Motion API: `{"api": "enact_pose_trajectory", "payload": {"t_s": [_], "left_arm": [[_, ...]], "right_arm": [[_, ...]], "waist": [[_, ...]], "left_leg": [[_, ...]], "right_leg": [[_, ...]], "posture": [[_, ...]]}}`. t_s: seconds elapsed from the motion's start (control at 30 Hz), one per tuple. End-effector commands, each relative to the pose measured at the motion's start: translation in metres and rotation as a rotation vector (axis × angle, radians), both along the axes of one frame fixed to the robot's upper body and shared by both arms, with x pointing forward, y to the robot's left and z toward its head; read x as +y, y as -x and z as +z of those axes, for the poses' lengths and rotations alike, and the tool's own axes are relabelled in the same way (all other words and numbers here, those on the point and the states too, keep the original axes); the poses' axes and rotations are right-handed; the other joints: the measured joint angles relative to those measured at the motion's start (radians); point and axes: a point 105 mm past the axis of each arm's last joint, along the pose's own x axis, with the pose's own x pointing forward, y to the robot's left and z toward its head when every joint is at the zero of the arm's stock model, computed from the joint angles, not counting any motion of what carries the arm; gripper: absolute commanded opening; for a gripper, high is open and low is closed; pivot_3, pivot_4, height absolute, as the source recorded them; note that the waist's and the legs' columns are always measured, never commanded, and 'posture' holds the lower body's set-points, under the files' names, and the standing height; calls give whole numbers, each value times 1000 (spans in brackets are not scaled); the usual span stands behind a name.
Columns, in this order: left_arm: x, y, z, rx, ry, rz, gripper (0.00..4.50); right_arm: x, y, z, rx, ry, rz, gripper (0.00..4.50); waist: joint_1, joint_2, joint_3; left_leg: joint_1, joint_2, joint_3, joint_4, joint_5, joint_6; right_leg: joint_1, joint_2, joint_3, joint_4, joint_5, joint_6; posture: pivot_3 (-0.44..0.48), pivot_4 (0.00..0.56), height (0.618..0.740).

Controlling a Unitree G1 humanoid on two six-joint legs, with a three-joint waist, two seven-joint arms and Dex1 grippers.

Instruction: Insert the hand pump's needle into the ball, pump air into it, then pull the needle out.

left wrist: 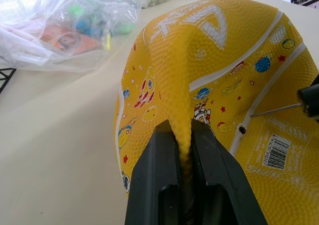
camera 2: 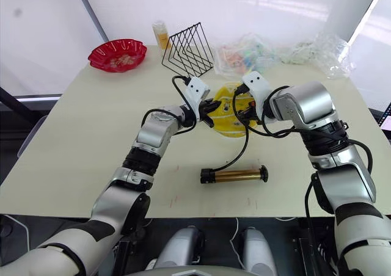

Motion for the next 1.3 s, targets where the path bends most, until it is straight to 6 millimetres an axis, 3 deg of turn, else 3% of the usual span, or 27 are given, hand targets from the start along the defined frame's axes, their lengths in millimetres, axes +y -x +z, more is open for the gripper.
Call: {"api": "enact_pose_trajectory", "payload": {"t_s": [0.03,0.3,1.3], "left_arm": [[-7,4,-6,21,-14,-20,26],[-6,4,-6,24,-8,-17,26],[-2,1,-7,31,3,-1,26]], "right_arm": [[1,-3,4,-9,2,7,361],[-3,-11,-2,-10,26,-27,361],[-10,-4,-16,38,86,-4,361]], "waist": [[1,0,0],[0,0,0],[0,0,0]], "left_leg": [[0,0,0,0,0,0],[0,0,0,0,0,0],[0,-1,-1,0,0,0]], "right_leg": [[0,0,0,0,0,0],[0,0,0,0,0,0],[0,0,0,0,0,0]], "posture": [[0,150,737],[0,150,737],[0,150,737]]}}
